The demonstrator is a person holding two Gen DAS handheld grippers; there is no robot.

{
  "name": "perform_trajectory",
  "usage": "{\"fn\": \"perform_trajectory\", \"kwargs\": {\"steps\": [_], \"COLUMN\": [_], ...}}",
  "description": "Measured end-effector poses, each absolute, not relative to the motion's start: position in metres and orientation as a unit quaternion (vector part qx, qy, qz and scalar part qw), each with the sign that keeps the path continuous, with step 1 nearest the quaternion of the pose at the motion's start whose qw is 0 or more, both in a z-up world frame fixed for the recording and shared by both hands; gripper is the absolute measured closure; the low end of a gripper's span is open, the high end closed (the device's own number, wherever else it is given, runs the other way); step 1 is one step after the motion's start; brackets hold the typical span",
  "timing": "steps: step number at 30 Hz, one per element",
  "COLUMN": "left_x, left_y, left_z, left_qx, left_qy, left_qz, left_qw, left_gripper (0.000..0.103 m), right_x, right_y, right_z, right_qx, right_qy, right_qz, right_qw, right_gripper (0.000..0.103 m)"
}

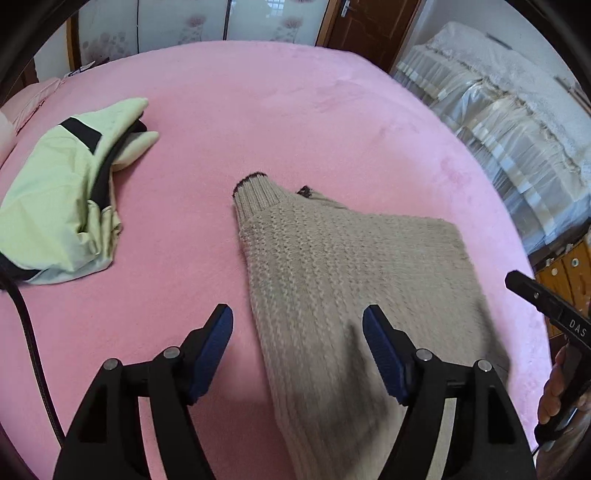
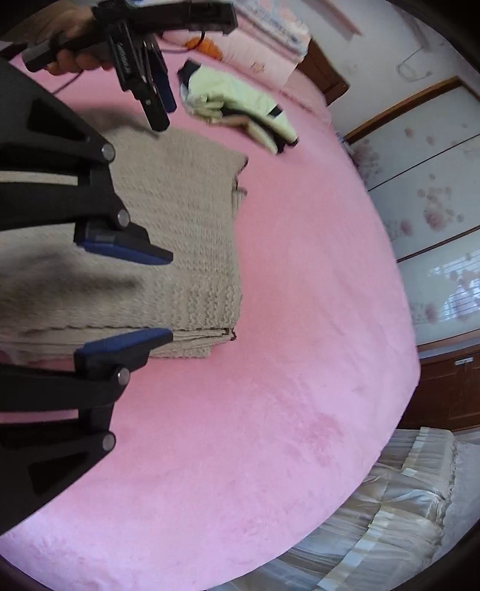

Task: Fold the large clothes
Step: 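Lay the folded cardigan down and open both tools, then close both tools on the folded grey cardigan edge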

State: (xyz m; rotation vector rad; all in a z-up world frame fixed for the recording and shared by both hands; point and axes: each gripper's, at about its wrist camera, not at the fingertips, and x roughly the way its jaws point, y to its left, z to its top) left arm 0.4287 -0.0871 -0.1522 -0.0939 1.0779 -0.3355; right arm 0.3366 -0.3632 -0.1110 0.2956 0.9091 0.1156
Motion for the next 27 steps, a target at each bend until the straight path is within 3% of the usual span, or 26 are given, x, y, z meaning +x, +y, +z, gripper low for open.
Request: {"fn": "perform_trajectory", "kwargs": {"steps": [9,15,17,21,27], "left_x": [0.33,0.277,0.269,0.27,0.31], "left_y": [-0.081,-0.077,-0.077,-0.072,-0.062], "left_z": [-0.082,-0.062,-0.061,-0.08,-0.153], "left_qx": [0.032,0.063,0.065,0.062,0.029], "left_qy": [0.444,0.449,0.455,0.48,0.569], "left_qz": [-0.181,-0.21,-0.212,-0.204,-0.176], "left_qw": [0.877,0.866,0.862,0.851,0.803], "left_gripper": [0.031,0.031,0.031,0.031,0.031], "right_x": [0.249,0.219,0.215,0.217,0.238], "right_y": [-0.362,-0.35,-0.349,-0.353,-0.366], "right_z": [-0.057,-0.037,-0.039,-0.061,-0.122], "right_qx": [0.147,0.122,0.117,0.123,0.155], "right_qy": [0.385,0.371,0.377,0.402,0.455], "right_qz": [0.053,0.05,0.041,0.038,0.045], "right_qw": [0.909,0.919,0.918,0.907,0.876], "right_gripper": [0.052,0.034,0.019,0.018,0.018]}}
